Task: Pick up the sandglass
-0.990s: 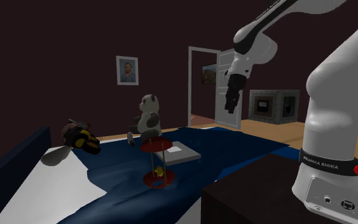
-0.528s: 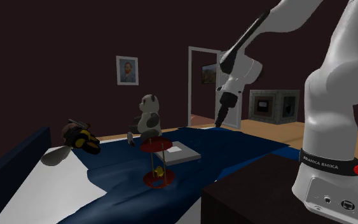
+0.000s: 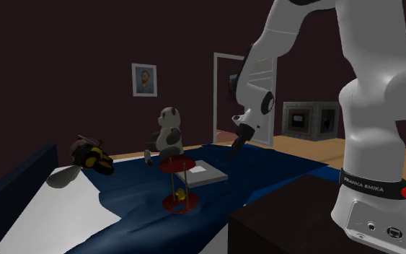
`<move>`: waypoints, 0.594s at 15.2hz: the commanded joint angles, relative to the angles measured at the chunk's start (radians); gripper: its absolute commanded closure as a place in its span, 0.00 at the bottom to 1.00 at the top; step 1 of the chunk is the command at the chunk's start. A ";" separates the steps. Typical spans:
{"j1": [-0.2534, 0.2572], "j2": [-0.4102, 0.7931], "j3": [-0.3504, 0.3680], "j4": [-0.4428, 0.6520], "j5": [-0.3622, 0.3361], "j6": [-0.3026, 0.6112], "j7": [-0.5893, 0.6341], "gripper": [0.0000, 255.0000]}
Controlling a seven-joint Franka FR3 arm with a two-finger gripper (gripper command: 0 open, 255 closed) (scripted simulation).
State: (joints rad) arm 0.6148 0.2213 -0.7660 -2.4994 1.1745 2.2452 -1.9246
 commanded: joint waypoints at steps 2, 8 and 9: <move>-0.058 0.170 0.077 0.112 0.153 -0.113 -0.171 0.00; -0.154 0.406 0.213 0.328 0.298 -0.264 -0.364 0.00; -0.166 0.440 0.233 0.366 0.314 -0.283 -0.388 0.00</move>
State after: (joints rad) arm 0.4583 0.6282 -0.5561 -2.1709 1.4674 1.9813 -2.2873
